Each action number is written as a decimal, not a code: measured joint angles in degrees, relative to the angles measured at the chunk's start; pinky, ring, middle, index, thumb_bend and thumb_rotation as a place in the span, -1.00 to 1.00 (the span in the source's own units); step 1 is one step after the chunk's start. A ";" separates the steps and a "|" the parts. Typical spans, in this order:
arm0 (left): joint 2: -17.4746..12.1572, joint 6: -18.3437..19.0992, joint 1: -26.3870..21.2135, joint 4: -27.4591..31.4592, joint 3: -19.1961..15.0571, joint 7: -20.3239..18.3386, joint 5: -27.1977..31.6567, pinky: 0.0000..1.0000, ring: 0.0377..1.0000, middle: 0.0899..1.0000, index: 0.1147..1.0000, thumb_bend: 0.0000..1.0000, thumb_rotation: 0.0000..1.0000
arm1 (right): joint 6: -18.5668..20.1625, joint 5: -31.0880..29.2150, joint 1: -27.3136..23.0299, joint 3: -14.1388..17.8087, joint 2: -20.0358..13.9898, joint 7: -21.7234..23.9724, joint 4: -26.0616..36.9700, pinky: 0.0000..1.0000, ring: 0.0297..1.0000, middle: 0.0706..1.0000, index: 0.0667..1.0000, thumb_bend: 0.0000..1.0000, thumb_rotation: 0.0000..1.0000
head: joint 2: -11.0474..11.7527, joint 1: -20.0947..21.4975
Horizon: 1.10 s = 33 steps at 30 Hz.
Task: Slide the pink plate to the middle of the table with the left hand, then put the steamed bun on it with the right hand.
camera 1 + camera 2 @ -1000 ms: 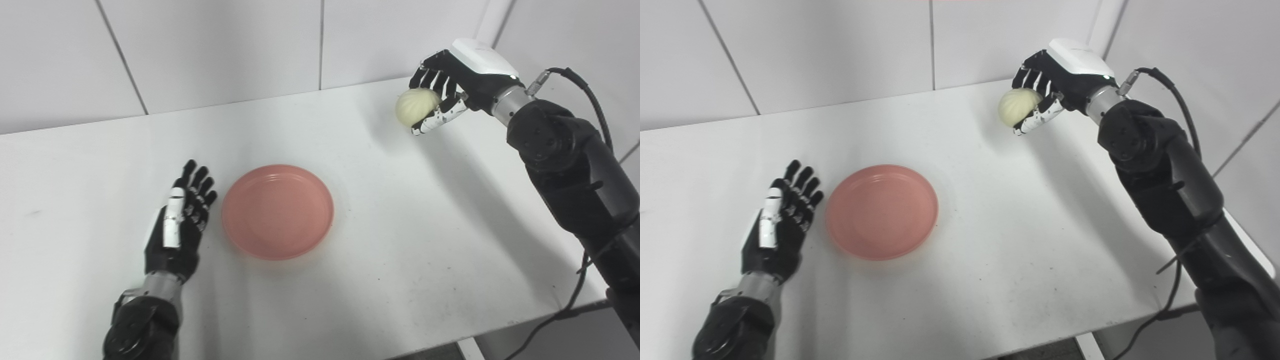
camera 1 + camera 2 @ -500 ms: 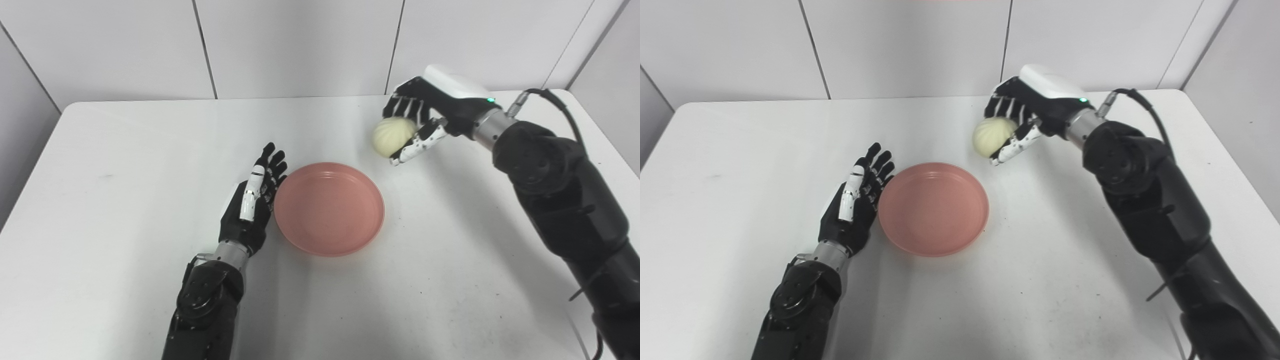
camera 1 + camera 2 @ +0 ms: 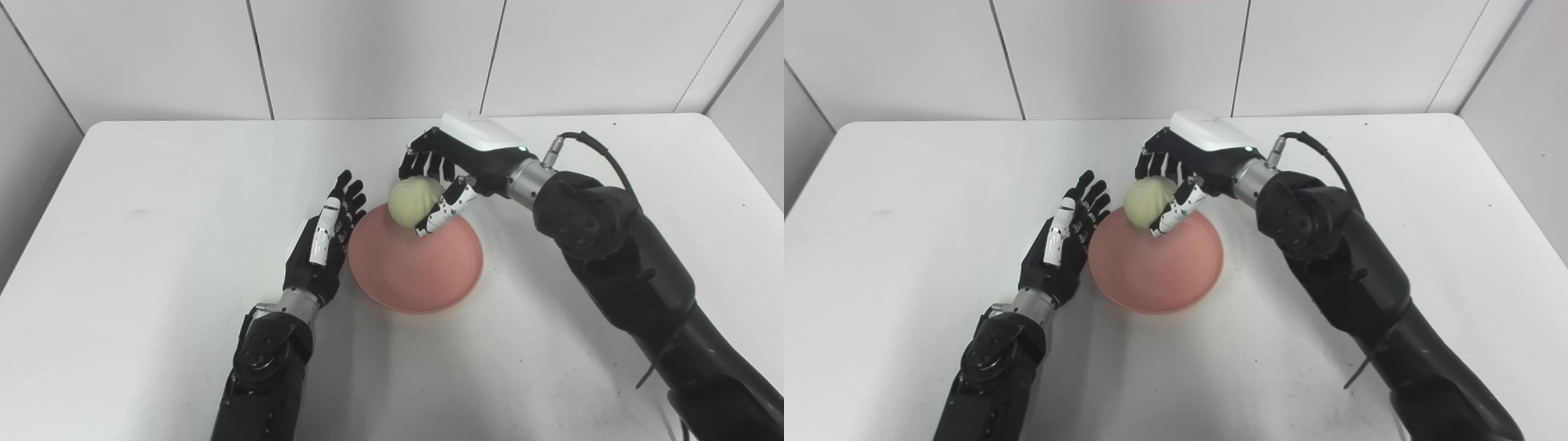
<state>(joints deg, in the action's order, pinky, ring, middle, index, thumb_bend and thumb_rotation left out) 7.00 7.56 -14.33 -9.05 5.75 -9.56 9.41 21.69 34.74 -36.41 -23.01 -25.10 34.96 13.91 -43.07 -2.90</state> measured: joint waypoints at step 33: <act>-0.23 1.95 0.54 2.05 0.11 0.31 -0.16 1.00 1.00 0.98 1.00 -0.25 1.00 | -3.69 8.50 4.21 -6.64 2.17 0.51 -6.83 0.10 0.18 0.19 -0.06 0.04 -0.77 | -2.37 0.62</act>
<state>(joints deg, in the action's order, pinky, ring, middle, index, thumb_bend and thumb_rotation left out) 6.77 9.51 -13.79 -7.00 5.86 -9.25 9.25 18.00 43.24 -32.20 -29.65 -22.94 35.47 7.08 -45.44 -2.28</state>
